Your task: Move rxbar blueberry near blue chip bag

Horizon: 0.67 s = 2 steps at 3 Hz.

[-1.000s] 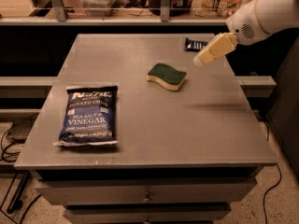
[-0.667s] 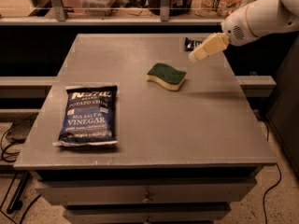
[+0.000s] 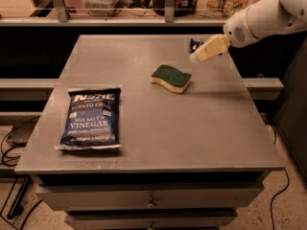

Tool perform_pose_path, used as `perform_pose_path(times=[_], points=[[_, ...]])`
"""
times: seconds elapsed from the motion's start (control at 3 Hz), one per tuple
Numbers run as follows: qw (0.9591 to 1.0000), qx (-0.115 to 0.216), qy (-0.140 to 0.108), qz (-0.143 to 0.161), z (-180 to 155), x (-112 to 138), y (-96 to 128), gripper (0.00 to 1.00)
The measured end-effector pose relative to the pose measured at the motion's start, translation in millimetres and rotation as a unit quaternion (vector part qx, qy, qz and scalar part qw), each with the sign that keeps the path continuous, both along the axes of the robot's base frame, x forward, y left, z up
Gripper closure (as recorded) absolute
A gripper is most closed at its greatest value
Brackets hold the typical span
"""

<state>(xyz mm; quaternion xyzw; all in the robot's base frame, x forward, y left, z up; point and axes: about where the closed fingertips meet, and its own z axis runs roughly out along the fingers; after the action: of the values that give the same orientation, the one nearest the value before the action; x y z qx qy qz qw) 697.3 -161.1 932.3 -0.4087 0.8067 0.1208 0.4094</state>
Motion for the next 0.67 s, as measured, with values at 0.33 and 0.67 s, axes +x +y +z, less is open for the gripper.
perform_pose_path(times=[0.33,0.67], points=[[0.9991,0.034,0.009,-0.023,-16,23,7,0.00],[0.9960,0.073,0.005,-0.052,-29,52,9,0.00]])
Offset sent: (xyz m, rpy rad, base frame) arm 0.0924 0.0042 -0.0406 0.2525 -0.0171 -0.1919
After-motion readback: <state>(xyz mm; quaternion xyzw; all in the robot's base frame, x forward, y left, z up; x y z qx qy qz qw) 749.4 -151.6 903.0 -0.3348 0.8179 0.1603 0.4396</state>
